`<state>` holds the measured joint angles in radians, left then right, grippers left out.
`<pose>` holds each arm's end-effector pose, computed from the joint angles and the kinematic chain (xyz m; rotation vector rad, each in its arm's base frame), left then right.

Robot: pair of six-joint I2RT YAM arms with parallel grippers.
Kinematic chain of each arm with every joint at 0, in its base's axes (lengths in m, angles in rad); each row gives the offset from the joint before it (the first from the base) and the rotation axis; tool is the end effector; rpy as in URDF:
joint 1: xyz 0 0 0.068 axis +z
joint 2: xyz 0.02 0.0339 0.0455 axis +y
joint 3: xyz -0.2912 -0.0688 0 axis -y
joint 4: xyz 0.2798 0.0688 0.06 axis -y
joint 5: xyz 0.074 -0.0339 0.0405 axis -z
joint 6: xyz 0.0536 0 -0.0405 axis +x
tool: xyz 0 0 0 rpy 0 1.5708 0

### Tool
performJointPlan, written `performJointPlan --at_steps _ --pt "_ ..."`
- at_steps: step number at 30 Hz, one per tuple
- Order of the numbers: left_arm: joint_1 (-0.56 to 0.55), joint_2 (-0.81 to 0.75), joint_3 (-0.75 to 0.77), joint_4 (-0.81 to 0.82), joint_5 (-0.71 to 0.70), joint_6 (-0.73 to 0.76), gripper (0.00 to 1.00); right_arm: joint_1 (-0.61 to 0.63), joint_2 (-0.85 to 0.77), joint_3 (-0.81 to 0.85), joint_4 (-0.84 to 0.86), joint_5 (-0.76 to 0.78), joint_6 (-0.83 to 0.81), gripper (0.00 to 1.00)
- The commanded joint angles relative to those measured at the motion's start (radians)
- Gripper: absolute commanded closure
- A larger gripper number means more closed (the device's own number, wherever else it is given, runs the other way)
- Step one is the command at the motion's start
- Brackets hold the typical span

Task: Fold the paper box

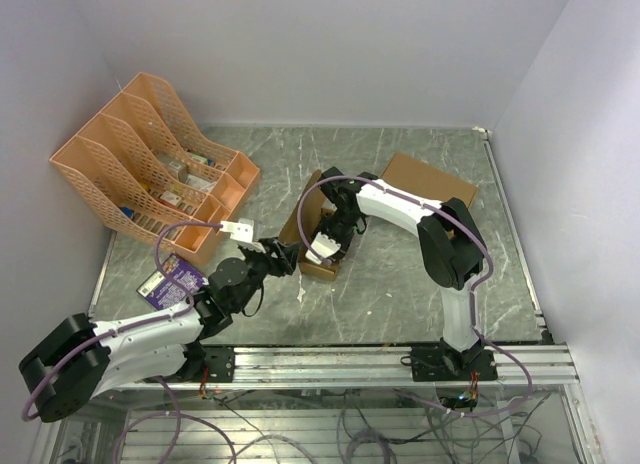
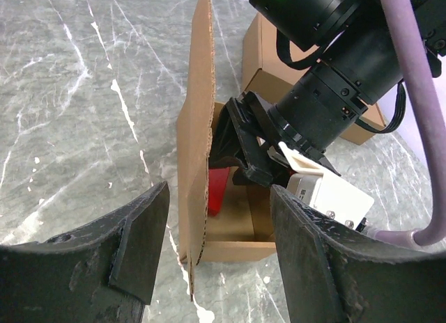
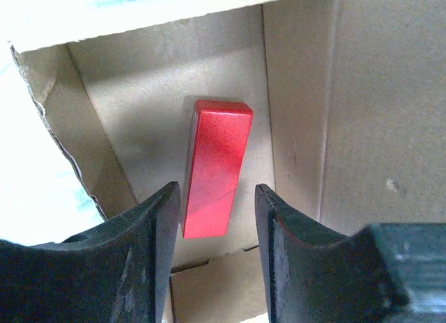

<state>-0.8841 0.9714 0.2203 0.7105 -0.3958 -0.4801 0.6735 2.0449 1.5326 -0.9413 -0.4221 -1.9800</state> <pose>0.1583 -0.1605 0.2018 0.0195 1.6583 -0.7323 0.3307 0.2920 0.1657 -2.6959 0.6354 0.3724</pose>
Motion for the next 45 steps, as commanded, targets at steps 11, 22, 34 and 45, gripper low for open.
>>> performJointPlan --at_steps 11,22,34,45 --pt "0.004 -0.139 0.096 -0.209 0.062 -0.04 0.3 -0.025 -0.16 0.069 -0.115 -0.077 0.04 0.54" --pt "0.008 -0.202 0.371 -0.752 -0.001 -0.035 0.24 -0.402 -0.478 -0.34 0.915 -0.608 1.503 0.38" --pt "0.232 0.17 0.847 -1.098 0.307 0.066 0.21 -0.483 -0.405 -0.413 0.958 -0.493 1.88 0.38" --pt "0.244 0.509 1.083 -1.198 0.396 0.207 0.39 -0.534 -0.401 -0.429 0.951 -0.557 1.881 0.38"
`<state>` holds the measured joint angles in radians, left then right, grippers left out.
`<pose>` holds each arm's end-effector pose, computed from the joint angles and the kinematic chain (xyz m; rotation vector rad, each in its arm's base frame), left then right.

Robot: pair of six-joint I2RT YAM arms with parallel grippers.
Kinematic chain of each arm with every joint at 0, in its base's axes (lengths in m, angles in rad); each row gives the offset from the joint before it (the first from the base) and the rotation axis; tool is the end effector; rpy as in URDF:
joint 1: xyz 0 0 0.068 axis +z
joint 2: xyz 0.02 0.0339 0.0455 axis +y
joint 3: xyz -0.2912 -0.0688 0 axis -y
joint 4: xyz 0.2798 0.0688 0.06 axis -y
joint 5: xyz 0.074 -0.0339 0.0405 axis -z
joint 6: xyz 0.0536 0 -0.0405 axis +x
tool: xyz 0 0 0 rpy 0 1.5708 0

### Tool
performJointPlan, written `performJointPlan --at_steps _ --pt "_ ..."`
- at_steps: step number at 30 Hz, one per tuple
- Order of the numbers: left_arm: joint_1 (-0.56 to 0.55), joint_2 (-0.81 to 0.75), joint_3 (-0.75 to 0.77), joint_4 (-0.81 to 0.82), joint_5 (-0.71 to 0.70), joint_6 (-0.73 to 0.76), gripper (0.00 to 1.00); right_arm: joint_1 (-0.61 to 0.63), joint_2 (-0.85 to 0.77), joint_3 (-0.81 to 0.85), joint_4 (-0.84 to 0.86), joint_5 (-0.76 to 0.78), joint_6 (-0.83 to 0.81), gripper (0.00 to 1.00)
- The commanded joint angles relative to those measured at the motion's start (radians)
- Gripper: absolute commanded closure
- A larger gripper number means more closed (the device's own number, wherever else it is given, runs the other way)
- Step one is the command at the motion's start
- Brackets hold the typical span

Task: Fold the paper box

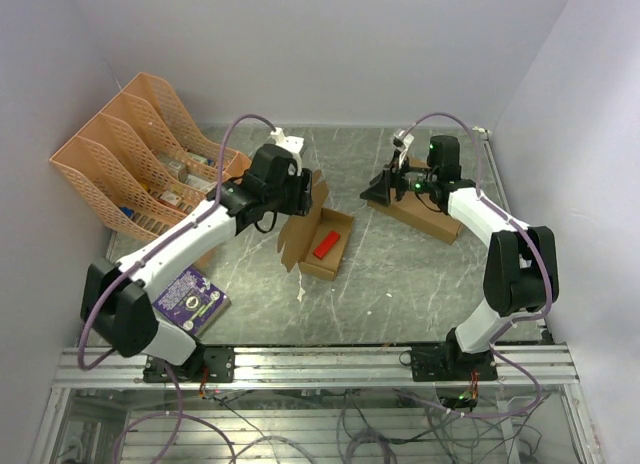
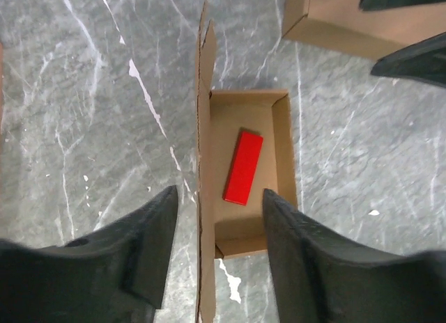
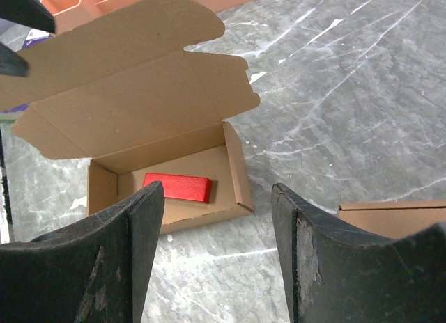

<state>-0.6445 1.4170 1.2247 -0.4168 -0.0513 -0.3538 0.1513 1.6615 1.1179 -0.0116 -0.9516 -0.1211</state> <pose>0.2943 -0.2178 0.3337 0.2928 2.2056 -0.5055 0.3950 0.1044 0.2547 -0.8152 1.8479 1.0166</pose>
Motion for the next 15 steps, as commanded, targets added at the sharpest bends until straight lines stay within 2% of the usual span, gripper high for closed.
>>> performJointPlan --at_steps 1,5,15 --pt "0.005 0.087 0.094 -0.081 0.052 0.098 0.43 -0.017 -0.018 -0.014 0.021 -0.034 0.023 0.38" --pt "0.005 0.146 0.147 -0.108 0.071 0.177 0.67 -0.036 -0.021 -0.011 0.014 -0.06 0.022 0.38" --pt "0.005 0.215 0.217 -0.138 0.118 0.312 0.9 -0.077 -0.074 -0.034 0.04 -0.095 0.021 0.37"
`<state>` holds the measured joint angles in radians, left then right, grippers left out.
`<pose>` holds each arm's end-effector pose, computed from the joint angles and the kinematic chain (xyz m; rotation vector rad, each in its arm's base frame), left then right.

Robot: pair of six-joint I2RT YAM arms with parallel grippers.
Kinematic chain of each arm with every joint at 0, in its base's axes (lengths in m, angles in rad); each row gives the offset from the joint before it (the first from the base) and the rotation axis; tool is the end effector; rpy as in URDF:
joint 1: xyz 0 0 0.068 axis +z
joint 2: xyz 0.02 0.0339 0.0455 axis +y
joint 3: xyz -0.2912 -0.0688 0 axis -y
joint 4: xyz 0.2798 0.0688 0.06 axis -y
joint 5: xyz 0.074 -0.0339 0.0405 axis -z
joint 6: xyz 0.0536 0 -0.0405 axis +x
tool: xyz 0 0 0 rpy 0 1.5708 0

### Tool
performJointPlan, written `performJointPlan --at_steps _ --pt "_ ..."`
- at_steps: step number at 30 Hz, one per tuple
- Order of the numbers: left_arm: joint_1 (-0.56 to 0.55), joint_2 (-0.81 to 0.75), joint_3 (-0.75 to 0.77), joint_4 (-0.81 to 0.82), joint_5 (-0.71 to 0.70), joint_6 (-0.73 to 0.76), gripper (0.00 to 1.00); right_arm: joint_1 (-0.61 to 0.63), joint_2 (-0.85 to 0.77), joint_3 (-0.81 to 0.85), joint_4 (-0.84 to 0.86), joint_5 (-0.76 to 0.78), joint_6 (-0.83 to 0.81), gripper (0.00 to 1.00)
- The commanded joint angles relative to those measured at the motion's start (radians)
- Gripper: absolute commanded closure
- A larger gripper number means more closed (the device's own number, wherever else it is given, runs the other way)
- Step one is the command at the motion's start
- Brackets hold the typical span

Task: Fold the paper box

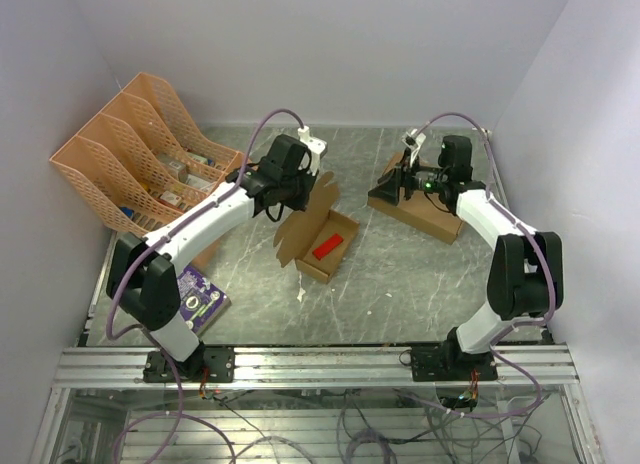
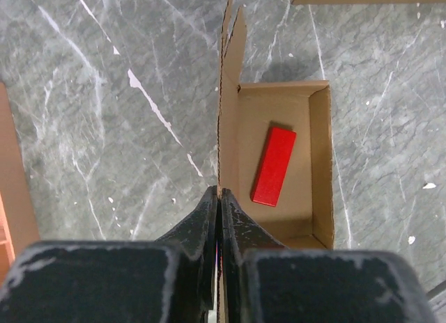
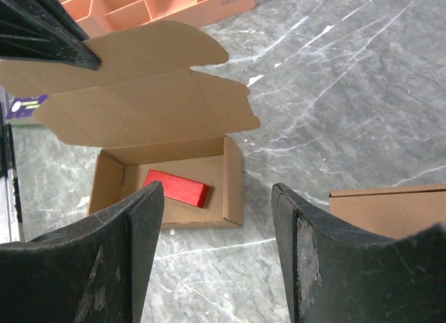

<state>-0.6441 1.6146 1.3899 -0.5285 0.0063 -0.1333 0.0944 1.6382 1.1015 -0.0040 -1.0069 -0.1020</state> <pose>0.3292 -0.2476 0.3133 0.5988 2.2806 -0.3940 0.3927 0.0827 0.2597 -0.7755 1.8321 1.0420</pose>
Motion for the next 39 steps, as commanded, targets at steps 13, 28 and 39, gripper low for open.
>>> performJointPlan --at_steps 13,28,39 --pt "0.004 0.04 0.094 -0.01 0.244 0.512 0.93 -0.071 -0.19 -0.077 0.001 -0.003 -0.212 0.35" --pt "0.005 0.174 0.23 -0.135 0.411 0.841 0.93 -0.161 -0.2 -0.046 -0.075 0.004 -0.162 0.01" --pt "0.005 0.235 0.279 -0.115 0.405 0.792 0.85 -0.171 -0.228 -0.227 0.014 -0.164 -0.335 0.01"
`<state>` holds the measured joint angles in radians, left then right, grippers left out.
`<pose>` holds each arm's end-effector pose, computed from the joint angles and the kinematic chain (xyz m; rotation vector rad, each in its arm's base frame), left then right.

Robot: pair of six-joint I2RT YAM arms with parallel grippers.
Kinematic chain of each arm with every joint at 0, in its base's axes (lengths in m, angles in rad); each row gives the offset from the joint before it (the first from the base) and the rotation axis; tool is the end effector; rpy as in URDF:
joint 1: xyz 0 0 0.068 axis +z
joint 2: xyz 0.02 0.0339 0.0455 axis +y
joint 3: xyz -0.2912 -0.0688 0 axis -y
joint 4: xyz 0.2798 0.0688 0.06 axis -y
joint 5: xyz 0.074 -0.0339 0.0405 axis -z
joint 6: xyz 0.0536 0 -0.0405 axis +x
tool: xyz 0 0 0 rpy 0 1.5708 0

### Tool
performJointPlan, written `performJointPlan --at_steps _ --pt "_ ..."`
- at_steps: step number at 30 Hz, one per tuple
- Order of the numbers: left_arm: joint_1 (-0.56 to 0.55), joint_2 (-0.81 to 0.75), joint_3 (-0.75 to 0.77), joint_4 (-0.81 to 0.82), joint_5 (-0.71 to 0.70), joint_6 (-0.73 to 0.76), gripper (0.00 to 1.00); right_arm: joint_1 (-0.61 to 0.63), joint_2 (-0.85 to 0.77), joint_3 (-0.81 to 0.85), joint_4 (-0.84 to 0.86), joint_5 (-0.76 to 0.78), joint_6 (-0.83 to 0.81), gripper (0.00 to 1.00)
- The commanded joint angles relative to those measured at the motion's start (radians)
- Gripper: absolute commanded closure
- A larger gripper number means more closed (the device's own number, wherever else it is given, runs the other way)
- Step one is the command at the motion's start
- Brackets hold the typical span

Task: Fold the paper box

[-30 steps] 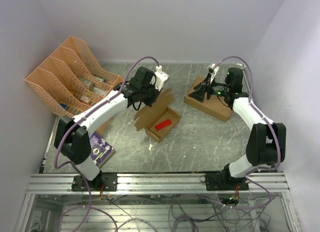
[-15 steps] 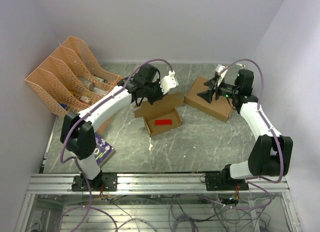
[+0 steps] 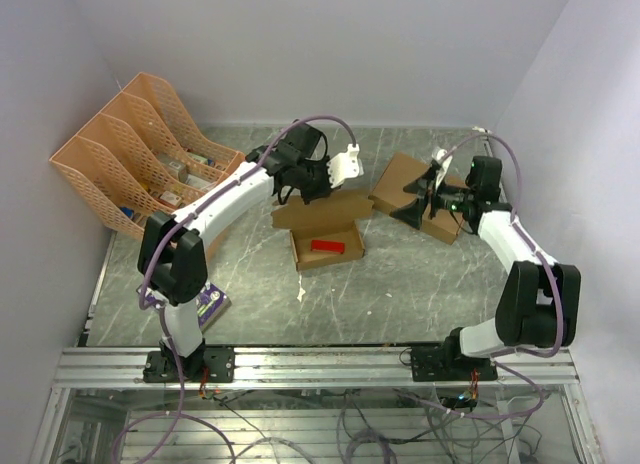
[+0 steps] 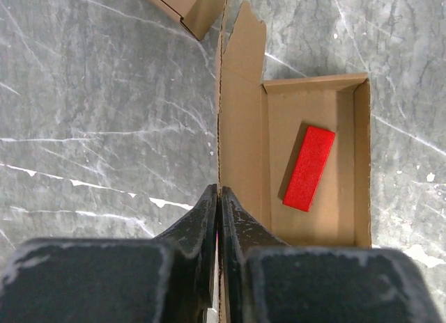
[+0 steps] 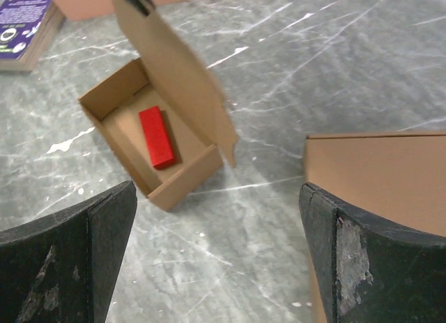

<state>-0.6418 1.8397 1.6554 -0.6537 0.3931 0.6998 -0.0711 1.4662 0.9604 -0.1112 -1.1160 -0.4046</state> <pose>0.3610 -0.2954 0.3101 1.6113 1.7398 -0.4443 0.3455 0.0237 0.2636 -0.8863 1.7078 0.8879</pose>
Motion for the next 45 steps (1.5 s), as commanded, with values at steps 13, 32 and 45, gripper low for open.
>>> performJointPlan --at_steps 13,32,45 --pt "0.088 -0.356 -0.355 0.513 -0.15 -0.586 0.49 0.017 0.014 -0.069 0.109 -0.034 -0.024 0.02" --pt "0.295 -0.895 -1.271 1.123 -0.167 -1.149 0.18 0.142 0.165 0.125 -0.037 0.139 -0.043 0.04" --pt "0.432 -0.576 -1.216 1.364 0.136 -1.169 0.03 0.17 0.264 0.204 -0.096 0.07 -0.002 0.12"
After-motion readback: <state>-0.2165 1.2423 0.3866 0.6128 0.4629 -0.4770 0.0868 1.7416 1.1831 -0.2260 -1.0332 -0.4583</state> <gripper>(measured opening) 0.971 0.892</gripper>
